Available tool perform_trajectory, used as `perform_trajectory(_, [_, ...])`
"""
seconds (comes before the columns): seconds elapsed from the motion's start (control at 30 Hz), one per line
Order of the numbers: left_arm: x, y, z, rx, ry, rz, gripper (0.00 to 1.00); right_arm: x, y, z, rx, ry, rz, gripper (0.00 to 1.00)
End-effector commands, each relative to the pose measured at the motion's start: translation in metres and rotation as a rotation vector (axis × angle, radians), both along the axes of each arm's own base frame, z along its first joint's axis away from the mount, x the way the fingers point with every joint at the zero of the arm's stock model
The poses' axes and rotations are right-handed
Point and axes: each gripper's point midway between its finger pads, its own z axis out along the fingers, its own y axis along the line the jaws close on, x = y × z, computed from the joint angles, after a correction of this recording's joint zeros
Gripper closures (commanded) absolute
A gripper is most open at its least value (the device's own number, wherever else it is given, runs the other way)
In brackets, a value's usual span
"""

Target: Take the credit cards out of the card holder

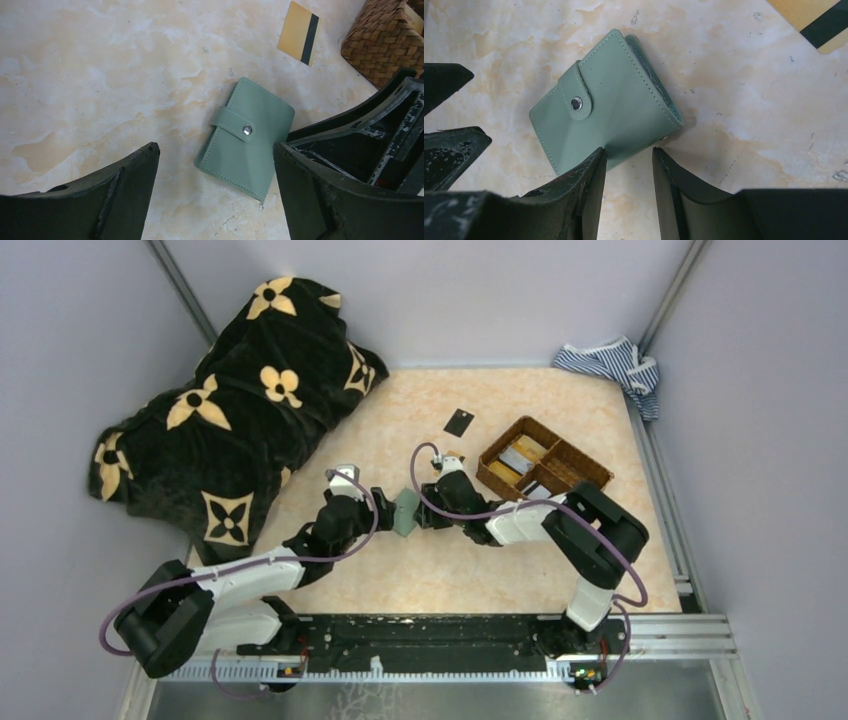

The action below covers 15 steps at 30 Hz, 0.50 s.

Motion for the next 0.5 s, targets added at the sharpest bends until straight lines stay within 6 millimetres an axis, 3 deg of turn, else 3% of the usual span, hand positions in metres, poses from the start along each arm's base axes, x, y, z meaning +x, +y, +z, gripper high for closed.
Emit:
perform_trajectory(0.0, [0.003,0.010,0.002,0.049,-0.014,0.035,0.10,-0.007,-0.015,0.003,-0.089,0.005,-0.007,0.60])
perform_trajectory(0.1, [0.007,0.012,0.002,0.062,-0.010,0.057,0.10,-0.001,-0.015,0.039,-0.052,-0.073,-0.016,0.60])
perform_trajectory(0.2, [0.011,0.010,0.004,0.043,0.000,0.075,0.11,0.005,-0.017,0.059,-0.046,-0.134,-0.021,0.60])
perform_trajectory(0.37, [0.007,0.003,0.005,-0.019,0.007,0.058,0.17,0.028,-0.027,0.057,-0.185,-0.171,-0.066,0.59])
perform_trajectory(0.47, [0.002,0.005,0.000,-0.038,0.019,0.057,0.34,0.039,-0.020,0.051,-0.234,-0.152,-0.052,0.61])
